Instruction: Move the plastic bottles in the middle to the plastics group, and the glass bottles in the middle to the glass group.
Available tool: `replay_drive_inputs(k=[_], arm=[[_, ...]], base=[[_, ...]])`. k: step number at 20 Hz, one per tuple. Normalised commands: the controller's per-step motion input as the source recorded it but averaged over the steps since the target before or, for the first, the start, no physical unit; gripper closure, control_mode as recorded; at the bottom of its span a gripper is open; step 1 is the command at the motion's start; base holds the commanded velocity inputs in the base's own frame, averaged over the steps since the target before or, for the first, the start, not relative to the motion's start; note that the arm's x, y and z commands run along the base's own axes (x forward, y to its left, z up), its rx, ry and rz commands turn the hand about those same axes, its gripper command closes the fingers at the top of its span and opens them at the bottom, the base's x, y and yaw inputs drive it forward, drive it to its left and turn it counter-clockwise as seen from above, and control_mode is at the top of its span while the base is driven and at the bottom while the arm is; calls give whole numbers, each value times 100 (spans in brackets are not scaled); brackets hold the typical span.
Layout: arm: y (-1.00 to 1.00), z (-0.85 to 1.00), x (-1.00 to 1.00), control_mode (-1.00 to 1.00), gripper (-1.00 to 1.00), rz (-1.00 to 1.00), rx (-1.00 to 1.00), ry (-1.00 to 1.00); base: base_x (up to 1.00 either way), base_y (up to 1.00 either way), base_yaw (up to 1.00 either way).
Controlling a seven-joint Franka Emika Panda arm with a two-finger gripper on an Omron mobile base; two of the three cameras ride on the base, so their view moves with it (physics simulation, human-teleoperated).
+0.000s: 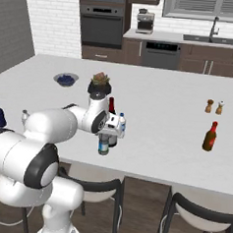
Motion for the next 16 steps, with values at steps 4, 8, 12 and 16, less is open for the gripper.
replay_drive_inputs(k=[4, 8, 12, 16], arm=[[-1, 0, -13, -100, 100, 0, 0, -1], [8, 3, -60, -100, 100, 0, 1, -4], [48, 15, -73, -100, 100, 4, 2, -9], [94, 34, -33, -100, 100, 9, 0, -13]], base=[[0, 0, 0], [0, 0, 0], [0, 0, 0], [0, 0, 0]])
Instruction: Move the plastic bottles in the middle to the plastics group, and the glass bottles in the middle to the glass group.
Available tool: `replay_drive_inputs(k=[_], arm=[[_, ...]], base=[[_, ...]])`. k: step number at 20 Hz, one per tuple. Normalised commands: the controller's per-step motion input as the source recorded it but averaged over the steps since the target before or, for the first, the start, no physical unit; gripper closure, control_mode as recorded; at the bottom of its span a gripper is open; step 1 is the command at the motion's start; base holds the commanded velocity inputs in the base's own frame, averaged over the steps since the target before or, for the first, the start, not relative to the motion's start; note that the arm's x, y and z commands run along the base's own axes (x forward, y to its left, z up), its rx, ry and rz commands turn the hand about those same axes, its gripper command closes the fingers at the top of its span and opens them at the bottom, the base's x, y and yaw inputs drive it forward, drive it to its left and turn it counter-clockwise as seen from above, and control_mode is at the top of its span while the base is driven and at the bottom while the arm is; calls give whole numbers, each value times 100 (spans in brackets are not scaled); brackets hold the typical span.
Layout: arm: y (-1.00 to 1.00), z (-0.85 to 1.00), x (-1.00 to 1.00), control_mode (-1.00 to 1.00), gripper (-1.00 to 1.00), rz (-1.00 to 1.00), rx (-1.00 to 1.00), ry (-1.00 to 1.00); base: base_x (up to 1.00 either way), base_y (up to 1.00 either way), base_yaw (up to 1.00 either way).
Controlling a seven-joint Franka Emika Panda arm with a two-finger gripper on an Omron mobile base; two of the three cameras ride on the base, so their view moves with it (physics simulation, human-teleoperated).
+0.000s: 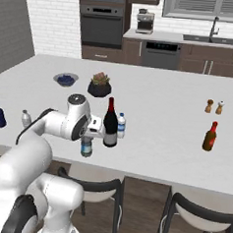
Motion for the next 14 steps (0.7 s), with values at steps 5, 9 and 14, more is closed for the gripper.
replay_drive_inputs(k=[5, 9, 14], arm=[[100, 47, -2, -100, 100, 11, 0, -12], [95, 48, 30, -100, 100, 14, 0, 0], [79, 50, 59, -100, 100, 15, 0, 11]], base=[[0, 0, 0], [0, 0, 0], [0, 0, 0]])
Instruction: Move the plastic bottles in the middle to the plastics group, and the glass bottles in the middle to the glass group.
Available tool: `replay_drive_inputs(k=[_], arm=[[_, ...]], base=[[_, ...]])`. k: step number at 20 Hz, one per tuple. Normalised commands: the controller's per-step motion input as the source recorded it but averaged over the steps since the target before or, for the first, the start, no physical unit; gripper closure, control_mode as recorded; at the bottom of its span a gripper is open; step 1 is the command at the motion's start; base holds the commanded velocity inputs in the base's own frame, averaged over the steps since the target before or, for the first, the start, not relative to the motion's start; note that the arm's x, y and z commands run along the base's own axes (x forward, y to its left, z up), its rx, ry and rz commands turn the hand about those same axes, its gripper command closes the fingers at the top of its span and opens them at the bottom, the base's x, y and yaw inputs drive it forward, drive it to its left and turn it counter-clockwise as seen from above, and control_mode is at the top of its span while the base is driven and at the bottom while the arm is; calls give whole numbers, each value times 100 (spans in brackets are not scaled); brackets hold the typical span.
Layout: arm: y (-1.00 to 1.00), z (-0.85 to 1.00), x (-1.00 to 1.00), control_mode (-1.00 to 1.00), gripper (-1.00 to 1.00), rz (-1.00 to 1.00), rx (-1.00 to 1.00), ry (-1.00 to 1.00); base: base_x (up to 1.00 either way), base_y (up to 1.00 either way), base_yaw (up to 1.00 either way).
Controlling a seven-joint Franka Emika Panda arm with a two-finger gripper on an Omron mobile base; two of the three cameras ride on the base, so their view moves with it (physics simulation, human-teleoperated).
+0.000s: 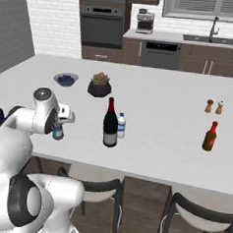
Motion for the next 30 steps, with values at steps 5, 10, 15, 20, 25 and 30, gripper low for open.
replay_drive_inputs(k=[5, 10, 15, 20, 25, 30], arm=[[76, 21, 39, -100, 100, 16, 0, 21], [47, -2, 2, -100, 100, 10, 0, 14], [12, -28, 0, -100, 100, 2, 0, -1], [0, -34, 6, -100, 100, 0, 0, -2], [6, -29, 15, -100, 100, 2, 0, -1], [24, -6, 18, -100, 100, 2, 0, -2]], base=[[0, 0, 0], [0, 0, 0], [0, 0, 0], [0, 0, 0], [0, 0, 0], [0, 0, 0]])
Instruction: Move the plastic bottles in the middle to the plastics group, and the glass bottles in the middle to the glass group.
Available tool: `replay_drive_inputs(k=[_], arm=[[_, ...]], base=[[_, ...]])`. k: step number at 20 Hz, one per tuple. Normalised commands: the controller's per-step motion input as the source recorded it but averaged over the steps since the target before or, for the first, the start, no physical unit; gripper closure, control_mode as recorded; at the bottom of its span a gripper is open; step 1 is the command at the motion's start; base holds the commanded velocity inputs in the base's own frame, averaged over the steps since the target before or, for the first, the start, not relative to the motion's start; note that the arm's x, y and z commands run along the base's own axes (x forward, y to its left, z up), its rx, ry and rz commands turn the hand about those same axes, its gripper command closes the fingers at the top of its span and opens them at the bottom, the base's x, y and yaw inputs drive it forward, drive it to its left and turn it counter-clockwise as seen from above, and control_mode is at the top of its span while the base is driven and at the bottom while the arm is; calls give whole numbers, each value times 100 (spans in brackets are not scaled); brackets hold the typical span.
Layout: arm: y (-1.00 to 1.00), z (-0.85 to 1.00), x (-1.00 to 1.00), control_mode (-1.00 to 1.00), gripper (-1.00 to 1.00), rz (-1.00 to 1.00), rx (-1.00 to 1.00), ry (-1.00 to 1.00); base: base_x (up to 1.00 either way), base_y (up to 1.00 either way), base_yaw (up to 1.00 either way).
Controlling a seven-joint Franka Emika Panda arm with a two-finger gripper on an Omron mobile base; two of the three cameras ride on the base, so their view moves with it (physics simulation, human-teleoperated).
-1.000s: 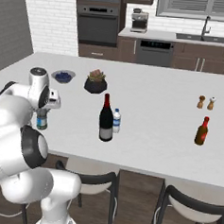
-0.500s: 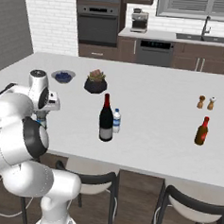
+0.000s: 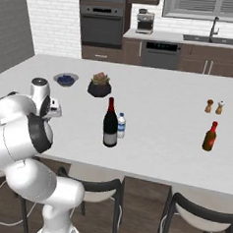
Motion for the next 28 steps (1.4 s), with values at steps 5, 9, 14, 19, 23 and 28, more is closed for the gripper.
replay_drive_inputs(k=[5, 9, 14, 19, 23, 28], arm=[[23, 0, 9, -100, 100, 1, -3, -7], [19, 0, 15, -100, 100, 1, -2, -2], [11, 0, 16, -100, 100, 2, 0, 5], [0, -18, 0, -100, 100, 0, 0, 9], [0, -37, 0, -100, 100, 0, 0, 2], [0, -15, 0, -100, 100, 0, 0, -2]], base=[[0, 0, 0], [0, 0, 0], [0, 0, 0], [0, 0, 0], [0, 0, 0], [0, 0, 0]])
